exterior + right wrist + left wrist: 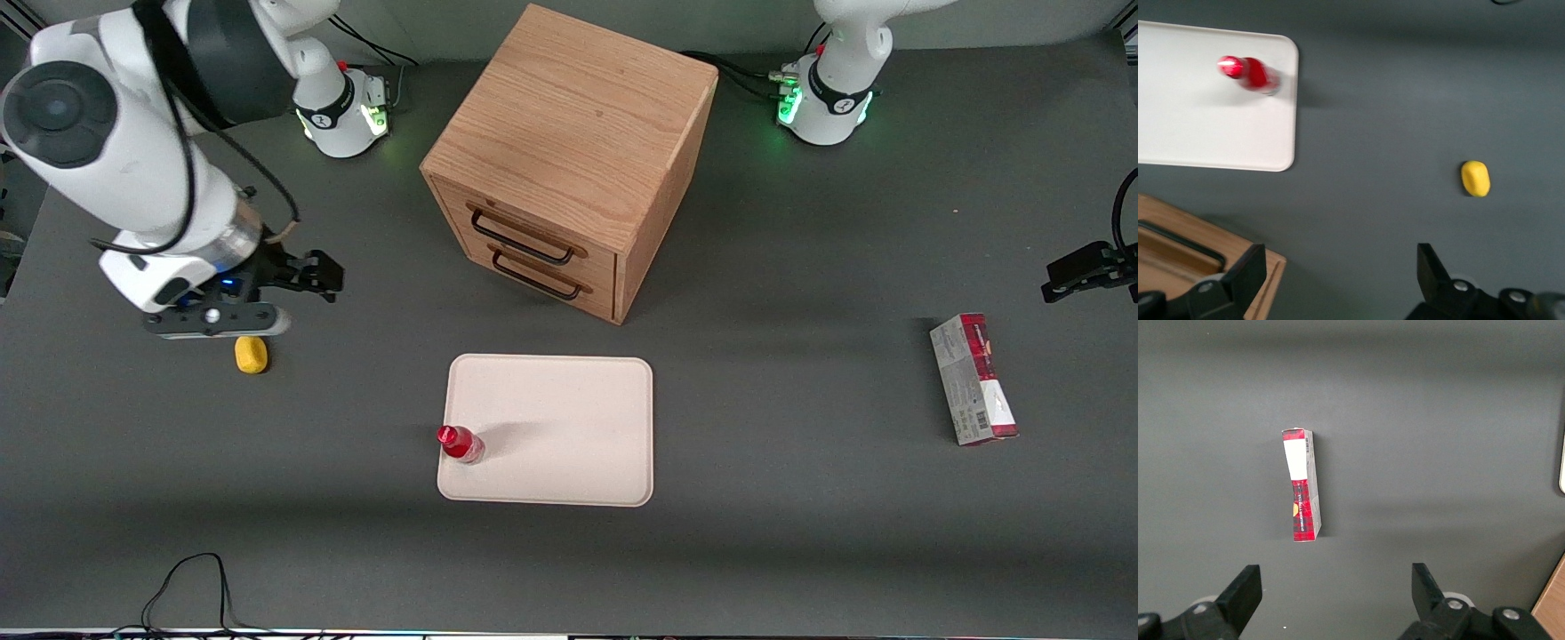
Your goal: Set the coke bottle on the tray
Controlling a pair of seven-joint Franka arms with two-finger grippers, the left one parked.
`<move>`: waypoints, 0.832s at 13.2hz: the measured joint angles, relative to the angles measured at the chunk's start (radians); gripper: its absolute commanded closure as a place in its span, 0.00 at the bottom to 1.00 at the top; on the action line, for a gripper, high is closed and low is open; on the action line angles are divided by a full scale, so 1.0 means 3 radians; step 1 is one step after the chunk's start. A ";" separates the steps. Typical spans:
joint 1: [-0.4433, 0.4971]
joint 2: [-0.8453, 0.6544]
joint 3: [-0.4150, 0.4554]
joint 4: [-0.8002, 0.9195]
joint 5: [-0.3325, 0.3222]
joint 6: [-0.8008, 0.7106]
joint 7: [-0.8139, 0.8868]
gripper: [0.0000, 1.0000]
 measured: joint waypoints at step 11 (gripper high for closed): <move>-0.1086 -0.0556 0.0036 -0.0670 -0.0001 0.0423 -0.0866 0.00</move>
